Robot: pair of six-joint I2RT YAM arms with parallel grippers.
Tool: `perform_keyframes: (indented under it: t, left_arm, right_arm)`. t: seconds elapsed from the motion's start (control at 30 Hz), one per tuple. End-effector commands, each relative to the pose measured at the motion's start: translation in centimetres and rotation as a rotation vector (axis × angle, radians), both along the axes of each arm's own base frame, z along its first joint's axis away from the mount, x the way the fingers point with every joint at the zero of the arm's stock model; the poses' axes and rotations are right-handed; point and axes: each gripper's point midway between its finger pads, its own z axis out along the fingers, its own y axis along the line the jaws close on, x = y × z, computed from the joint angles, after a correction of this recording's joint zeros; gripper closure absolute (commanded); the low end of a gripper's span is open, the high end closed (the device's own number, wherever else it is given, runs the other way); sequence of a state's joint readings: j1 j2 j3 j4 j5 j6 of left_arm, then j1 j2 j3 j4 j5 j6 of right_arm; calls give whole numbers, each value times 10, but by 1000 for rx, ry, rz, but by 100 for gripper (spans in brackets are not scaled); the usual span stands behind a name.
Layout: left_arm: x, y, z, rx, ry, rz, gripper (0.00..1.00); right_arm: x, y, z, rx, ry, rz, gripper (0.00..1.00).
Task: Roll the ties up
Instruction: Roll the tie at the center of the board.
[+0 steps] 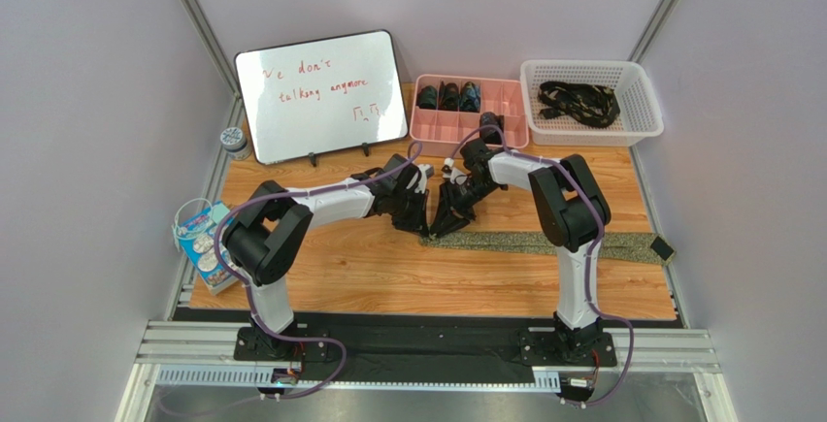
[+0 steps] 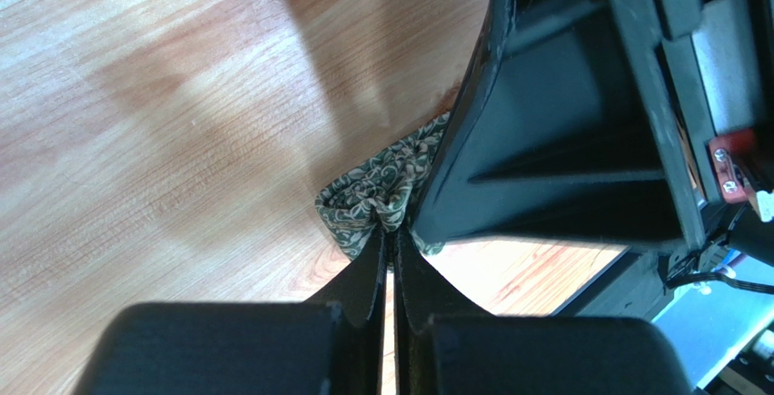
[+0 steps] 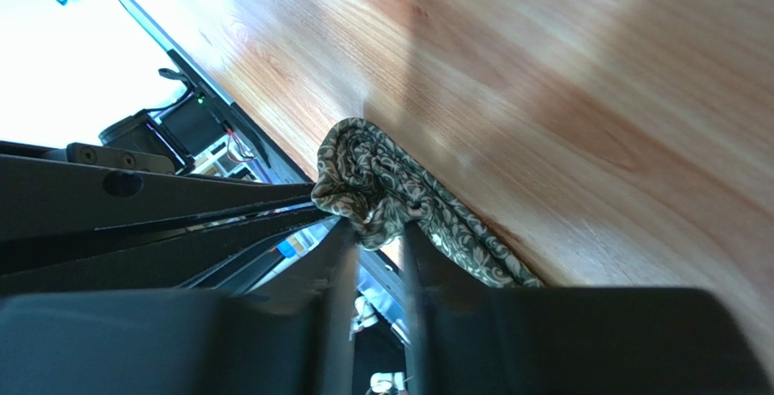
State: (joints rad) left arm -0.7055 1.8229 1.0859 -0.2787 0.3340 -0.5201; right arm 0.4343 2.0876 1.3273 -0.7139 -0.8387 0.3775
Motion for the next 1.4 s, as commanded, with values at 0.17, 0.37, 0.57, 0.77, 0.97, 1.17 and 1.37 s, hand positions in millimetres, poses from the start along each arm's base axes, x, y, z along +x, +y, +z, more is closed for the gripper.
perform_keyframes:
  t: [0.17,0.37,0.57,0.77,0.97,1.17,1.37]
  left_arm:
    - [-15,36,-13,43,27,17,74]
    - [-1,26,58,-190,-176,-79,49]
    - [-4,31,99,-230,-539,-387,38]
    - [-19,27,111,-289,-810,-666,13]
    - [-20,5,113,-297,-876,-638,4]
    - [-27,-13,93,-289,-917,-594,6]
    - [-29,-25,63,-274,-947,-654,7]
  right_arm:
    - [-3,-18,-14,-16,2,21,100]
    - [-4,-20,-23,47,-30,66,100]
    - [-8,-25,-25,97,-78,117,100]
    - [-13,-30,-31,120,-106,153,100]
    - [-20,-34,-26,180,-126,219,100]
    - [-35,-43,-26,201,-132,302,100]
    - [-39,-47,-26,210,-119,310,100]
